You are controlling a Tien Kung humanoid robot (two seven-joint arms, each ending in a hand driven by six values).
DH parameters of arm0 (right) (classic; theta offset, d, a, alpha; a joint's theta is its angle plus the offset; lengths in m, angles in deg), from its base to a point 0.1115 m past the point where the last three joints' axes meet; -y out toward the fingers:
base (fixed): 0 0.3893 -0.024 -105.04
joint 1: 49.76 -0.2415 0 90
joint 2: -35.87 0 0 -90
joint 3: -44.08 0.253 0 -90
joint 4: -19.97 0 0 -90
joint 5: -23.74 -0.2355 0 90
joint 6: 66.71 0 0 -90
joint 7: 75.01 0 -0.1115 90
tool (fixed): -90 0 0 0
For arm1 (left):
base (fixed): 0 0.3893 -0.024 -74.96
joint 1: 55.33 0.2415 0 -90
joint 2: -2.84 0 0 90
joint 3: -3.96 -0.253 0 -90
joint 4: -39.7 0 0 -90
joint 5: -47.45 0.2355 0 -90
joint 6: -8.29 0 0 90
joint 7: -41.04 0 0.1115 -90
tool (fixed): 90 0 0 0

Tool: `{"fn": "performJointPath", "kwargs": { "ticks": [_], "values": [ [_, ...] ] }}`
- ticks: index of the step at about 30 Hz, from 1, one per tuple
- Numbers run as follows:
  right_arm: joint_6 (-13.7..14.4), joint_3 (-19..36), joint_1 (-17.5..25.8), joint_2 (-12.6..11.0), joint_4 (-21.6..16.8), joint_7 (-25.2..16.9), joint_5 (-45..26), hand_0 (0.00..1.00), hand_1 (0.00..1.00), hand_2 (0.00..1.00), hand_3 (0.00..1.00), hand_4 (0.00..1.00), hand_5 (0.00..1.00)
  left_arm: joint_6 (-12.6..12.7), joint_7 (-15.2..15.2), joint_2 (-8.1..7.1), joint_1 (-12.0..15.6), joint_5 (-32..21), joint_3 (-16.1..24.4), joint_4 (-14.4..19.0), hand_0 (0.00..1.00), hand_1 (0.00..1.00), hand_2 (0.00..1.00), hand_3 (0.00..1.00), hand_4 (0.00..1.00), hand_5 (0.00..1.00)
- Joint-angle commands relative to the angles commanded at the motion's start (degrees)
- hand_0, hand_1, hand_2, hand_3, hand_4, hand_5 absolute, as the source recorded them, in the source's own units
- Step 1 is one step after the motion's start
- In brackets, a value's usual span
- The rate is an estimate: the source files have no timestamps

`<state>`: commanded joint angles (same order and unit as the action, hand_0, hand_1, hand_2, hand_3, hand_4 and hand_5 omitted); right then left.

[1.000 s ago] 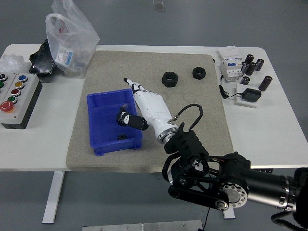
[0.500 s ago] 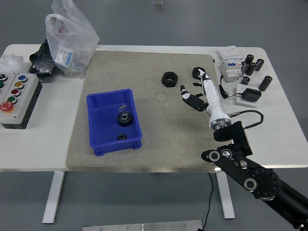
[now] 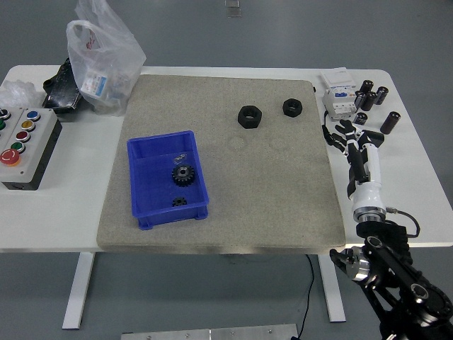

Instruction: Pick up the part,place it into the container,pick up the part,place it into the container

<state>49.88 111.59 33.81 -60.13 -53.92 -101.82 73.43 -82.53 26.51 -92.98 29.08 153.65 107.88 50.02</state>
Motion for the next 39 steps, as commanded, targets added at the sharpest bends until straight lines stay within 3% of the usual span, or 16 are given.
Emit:
{"fn": "performJointPath", "kwargs": {
  "ticks": [6, 11, 14, 15, 20, 21, 31, 39],
  "values": [
    [1.76, 0.86, -0.24, -0.38, -2.45, -8.27, -3.16, 0.808, 0.752, 0.752, 0.735, 0.890, 0.998, -0.08, 0.10, 0.26, -0.02, 0.21, 0.25, 0.00, 0.590, 0.437, 0.480, 0.600, 0.455, 0.618],
    [3.85, -0.95, -0.83, -1.00, -5.33, -8.96, -1.14, 0.812, 0.761, 0.758, 0.740, 0.861, 0.998, -0.04, 0.11, 0.19, 0.04, 0.15, 0.29, 0.00, 0.590, 0.437, 0.480, 0.599, 0.459, 0.618],
    [5.09, -3.18, -0.85, -1.14, -6.47, -7.55, 0.72, 0.812, 0.761, 0.758, 0.740, 0.861, 0.998, -0.05, 0.16, 0.24, 0.03, 0.10, 0.29, 0.00, 0.590, 0.437, 0.480, 0.599, 0.459, 0.618],
    [5.40, -3.74, -0.83, -1.14, -6.73, -7.09, 1.33, 0.819, 0.762, 0.760, 0.731, 0.781, 0.998, -0.05, 0.17, 0.26, 0.02, 0.10, 0.30, 0.00, 0.590, 0.437, 0.480, 0.599, 0.461, 0.619],
    [7.48, -7.21, -1.01, -1.00, -6.84, -2.90, 5.29, 0.819, 0.762, 0.760, 0.731, 0.781, 0.998, -0.09, 0.07, 0.54, 0.02, 0.13, 0.28, 0.00, 0.590, 0.437, 0.480, 0.599, 0.461, 0.619],
    [7.84, -7.57, -1.10, -0.98, -6.72, -1.79, 6.30, 0.825, 0.768, 0.770, 0.707, 0.659, 0.894, -0.08, 0.06, 0.57, 0.02, 0.10, 0.27, 0.00, 0.590, 0.437, 0.480, 0.599, 0.463, 0.618],
    [9.69, -8.44, -3.78, -1.07, -5.70, 11.46, 17.29, 0.830, 0.786, 0.793, 0.751, 0.652, 0.869, 0.04, 0.00, 0.48, -0.02, -0.34, 0.07, 0.00, 0.591, 0.437, 0.480, 0.600, 0.473, 0.618],
    [8.47, -10.51, -6.60, -0.71, -3.83, 11.67, 14.53, 0.835, 0.793, 0.795, 0.755, 0.647, 0.850, -0.04, -0.03, 0.76, -0.06, -0.15, 0.12, 0.00, 0.590, 0.437, 0.480, 0.600, 0.478, 0.616]
  ]
}}
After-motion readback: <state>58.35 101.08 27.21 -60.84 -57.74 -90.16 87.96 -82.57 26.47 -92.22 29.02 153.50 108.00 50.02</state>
